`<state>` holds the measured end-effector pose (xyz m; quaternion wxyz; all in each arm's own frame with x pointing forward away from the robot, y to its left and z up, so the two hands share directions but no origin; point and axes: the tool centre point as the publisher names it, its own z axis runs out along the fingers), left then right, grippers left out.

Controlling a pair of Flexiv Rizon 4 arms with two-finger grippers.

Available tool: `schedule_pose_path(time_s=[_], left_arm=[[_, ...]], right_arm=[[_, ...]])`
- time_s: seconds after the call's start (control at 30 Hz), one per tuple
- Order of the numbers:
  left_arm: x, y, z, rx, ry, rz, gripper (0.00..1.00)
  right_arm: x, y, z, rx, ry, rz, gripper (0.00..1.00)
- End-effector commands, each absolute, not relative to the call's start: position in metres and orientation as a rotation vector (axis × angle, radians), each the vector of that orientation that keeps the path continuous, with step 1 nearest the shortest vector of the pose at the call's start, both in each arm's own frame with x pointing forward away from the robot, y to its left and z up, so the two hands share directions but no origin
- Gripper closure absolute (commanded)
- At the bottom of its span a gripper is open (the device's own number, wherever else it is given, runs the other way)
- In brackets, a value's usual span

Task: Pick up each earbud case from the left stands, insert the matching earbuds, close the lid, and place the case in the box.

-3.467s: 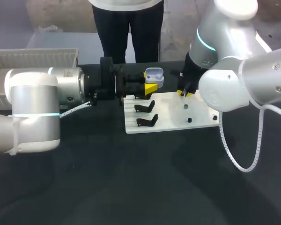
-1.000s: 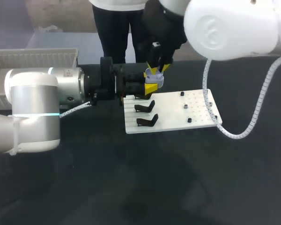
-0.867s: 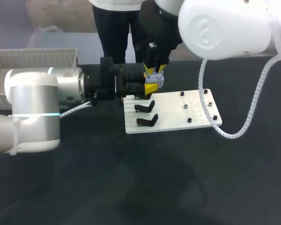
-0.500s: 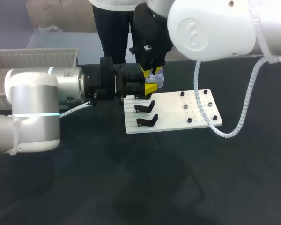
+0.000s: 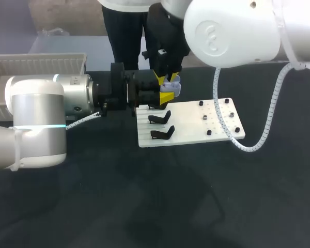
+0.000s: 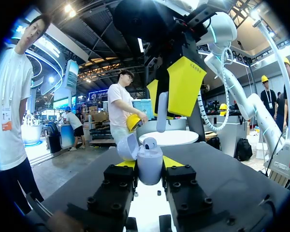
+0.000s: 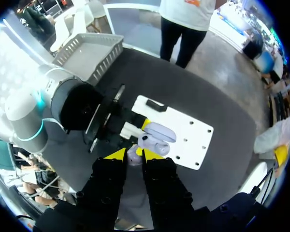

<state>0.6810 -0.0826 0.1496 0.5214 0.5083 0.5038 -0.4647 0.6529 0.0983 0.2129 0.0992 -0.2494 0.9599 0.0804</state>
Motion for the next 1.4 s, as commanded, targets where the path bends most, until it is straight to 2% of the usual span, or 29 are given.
schedule_pose_path(time_s=[0.03, 1.4], left_arm=[[0.68, -0.083, 0.148, 1.212, 1.202, -1.108, 1.0], [0.68, -0.083, 0.148, 1.212, 1.202, -1.108, 1.0]], right_arm=[[0.652, 0.098, 0.213, -0.736, 2.837, 0.238, 1.0], [0.657, 0.095, 0.201, -0.873, 2.821, 0.22, 1.0]])
